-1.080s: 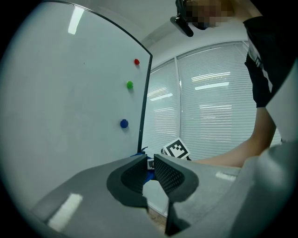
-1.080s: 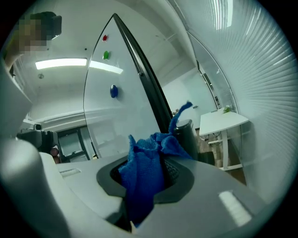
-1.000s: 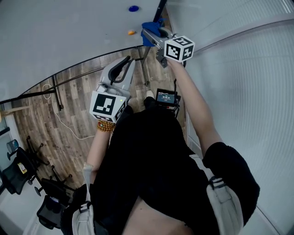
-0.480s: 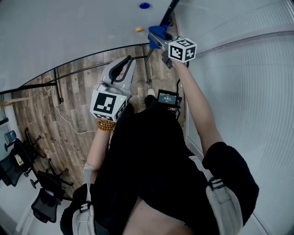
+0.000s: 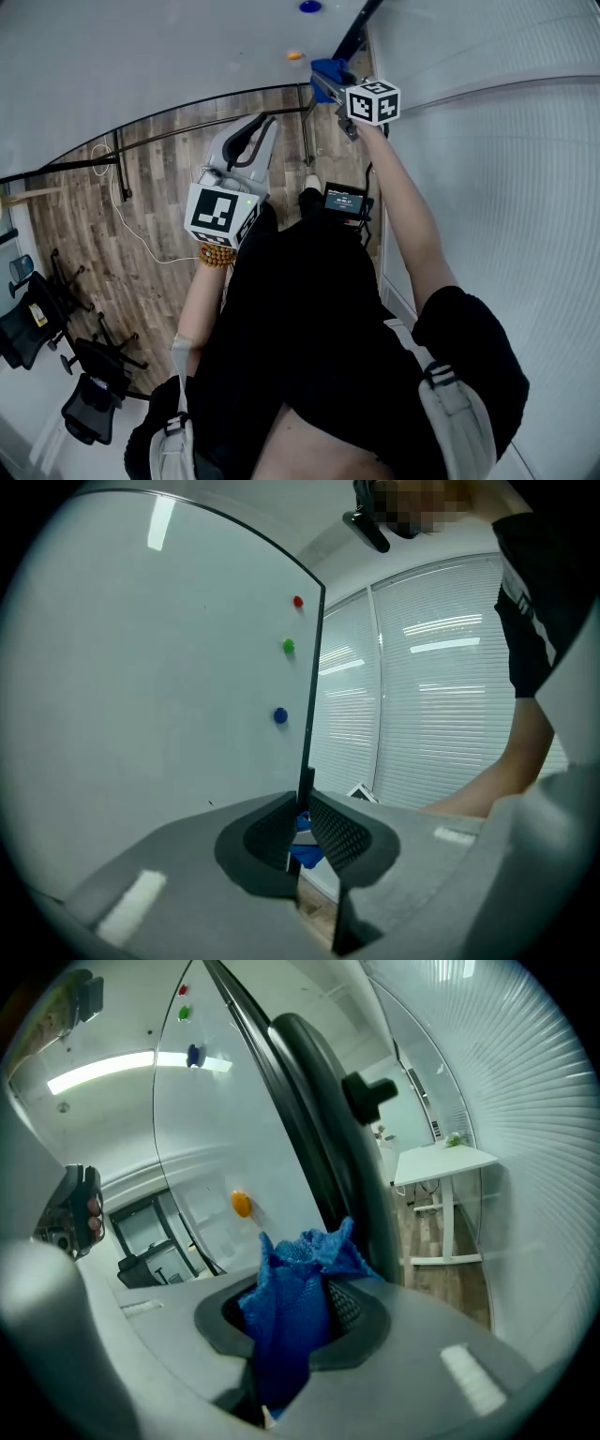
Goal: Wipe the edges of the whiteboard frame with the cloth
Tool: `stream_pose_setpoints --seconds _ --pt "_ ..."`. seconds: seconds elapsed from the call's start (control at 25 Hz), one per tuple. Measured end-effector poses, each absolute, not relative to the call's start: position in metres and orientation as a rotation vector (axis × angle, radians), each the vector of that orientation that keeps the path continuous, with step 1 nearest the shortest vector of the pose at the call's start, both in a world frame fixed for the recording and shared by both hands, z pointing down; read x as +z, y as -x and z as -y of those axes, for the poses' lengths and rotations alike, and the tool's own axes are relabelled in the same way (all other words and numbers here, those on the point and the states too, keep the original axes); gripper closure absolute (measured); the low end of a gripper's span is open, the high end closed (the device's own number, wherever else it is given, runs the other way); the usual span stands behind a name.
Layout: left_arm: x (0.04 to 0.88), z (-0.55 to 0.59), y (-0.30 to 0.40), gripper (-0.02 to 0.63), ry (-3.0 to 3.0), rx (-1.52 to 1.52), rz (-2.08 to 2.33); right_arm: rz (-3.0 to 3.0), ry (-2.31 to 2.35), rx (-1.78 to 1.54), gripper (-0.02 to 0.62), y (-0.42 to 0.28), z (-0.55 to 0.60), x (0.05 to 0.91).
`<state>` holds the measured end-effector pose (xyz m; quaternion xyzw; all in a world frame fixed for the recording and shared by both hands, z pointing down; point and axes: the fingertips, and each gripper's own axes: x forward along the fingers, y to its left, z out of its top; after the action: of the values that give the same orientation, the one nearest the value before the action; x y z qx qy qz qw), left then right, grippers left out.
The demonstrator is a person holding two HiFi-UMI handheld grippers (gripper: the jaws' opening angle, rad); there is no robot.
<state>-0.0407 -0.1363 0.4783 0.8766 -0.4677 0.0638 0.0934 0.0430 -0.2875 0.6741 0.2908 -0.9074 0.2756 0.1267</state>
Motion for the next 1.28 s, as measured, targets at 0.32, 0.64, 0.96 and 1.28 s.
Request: stream_pose_setpoints --seconds 0.32,0.64,0.96,1.28 --pt "0.487 0.136 0.048 0.456 -2.564 0.199 1.417 2.553 -0.81 0.821 0.48 -0.045 0.289 0.716" --pt "0.493 0.135 0.045 0.457 -2.549 0.21 1.428 2.473 -0.788 0.86 0.48 -0.049 0.291 0.762" --pt "0.496 0.134 0.048 0.457 -2.525 0.237 1.441 2.414 -0.782 0.894 0.48 -0.055 0.293 0.787" --pt "0.503 0.128 0.058 0.457 -2.51 0.252 1.462 2.358 -0.789 0.927 0.48 -0.051 0.29 0.816"
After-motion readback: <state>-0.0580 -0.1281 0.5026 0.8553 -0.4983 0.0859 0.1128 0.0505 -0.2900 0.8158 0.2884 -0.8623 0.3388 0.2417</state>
